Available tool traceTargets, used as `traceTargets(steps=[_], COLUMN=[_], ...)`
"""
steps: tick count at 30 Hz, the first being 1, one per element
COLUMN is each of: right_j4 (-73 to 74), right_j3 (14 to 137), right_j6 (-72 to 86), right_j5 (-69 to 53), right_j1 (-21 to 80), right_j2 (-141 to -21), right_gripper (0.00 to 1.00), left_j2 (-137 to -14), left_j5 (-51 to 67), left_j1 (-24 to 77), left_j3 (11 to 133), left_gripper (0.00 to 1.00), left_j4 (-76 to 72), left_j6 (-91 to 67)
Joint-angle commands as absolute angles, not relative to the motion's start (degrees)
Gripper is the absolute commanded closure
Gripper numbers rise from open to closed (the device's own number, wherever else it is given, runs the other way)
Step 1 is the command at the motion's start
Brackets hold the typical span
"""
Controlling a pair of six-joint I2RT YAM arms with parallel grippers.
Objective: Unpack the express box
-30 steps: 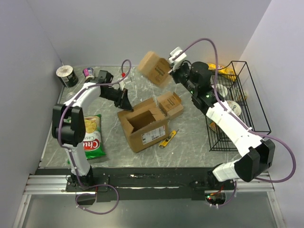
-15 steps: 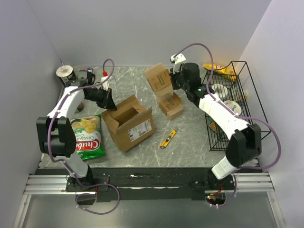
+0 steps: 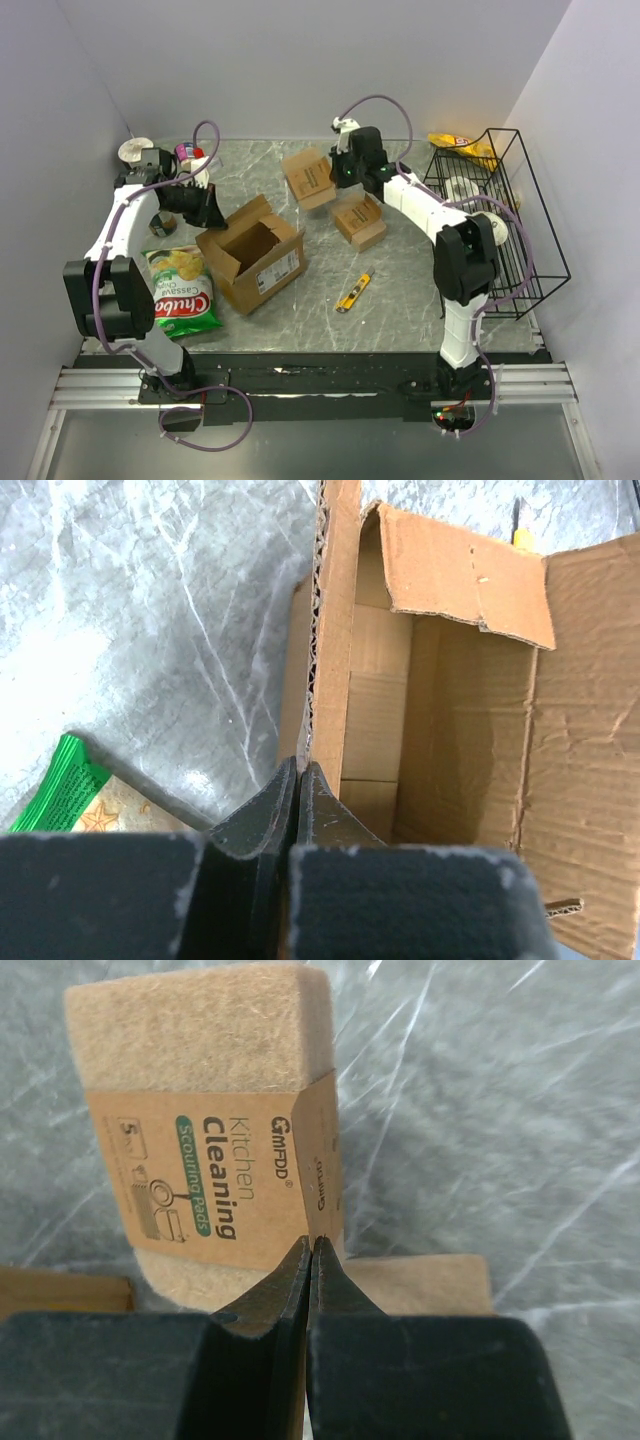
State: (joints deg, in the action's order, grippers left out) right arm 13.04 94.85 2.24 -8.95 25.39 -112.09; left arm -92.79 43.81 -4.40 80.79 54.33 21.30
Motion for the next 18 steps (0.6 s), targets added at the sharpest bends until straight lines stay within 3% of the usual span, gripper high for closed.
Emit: traceTargets(steps=[1, 3, 4, 5, 8, 13, 14, 16, 18], right_j4=[15.3, 16.0, 16.2, 16.2, 16.3, 16.3, 17.4, 18.9, 20.5], right_j3=[97.5, 96.7, 96.4, 95.9, 96.5, 98.2, 98.8, 99.0, 98.4], right_j6=[4.7, 4.7, 5.0, 5.1, 4.4, 1.0, 0.4, -4.2, -6.1], right_j5=[-11.6, -12.9, -13.1, -12.9, -13.0, -16.1, -17.8, -19.7, -20.1], right_j1=[26.5, 26.5, 26.5, 26.5, 26.3, 25.1, 24.9, 24.3, 23.9], right_j2=[-114.2, -114.6, -114.5, -114.2, -112.4, -107.2, -105.1, -102.5, -98.2], right_gripper=[1.00, 0.95, 0.87, 0.66, 0.46, 0.25, 0.16, 0.00, 0.00], left_j2=[-90.1, -89.8, -89.8, -89.7, -88.9, -88.5, -88.5, -88.1, -87.2], left_j5=[44.0, 44.3, 44.6, 45.3, 48.2, 49.3, 49.4, 50.5, 50.5], left_j1=[-4.4, -4.3, -4.4, -4.4, -4.3, -4.1, -4.1, -4.0, -3.4], left_j3=[80.7, 80.5, 80.2, 80.2, 80.1, 81.2, 81.7, 83.7, 84.8], left_gripper=[0.91, 0.87, 0.83, 0.78, 0.60, 0.44, 0.04, 0.04, 0.03], left_j4=[53.4, 52.5, 52.1, 51.9, 51.6, 51.2, 51.2, 51.9, 51.4], left_j6=[20.7, 20.3, 20.3, 20.3, 21.7, 21.4, 21.2, 21.4, 20.7])
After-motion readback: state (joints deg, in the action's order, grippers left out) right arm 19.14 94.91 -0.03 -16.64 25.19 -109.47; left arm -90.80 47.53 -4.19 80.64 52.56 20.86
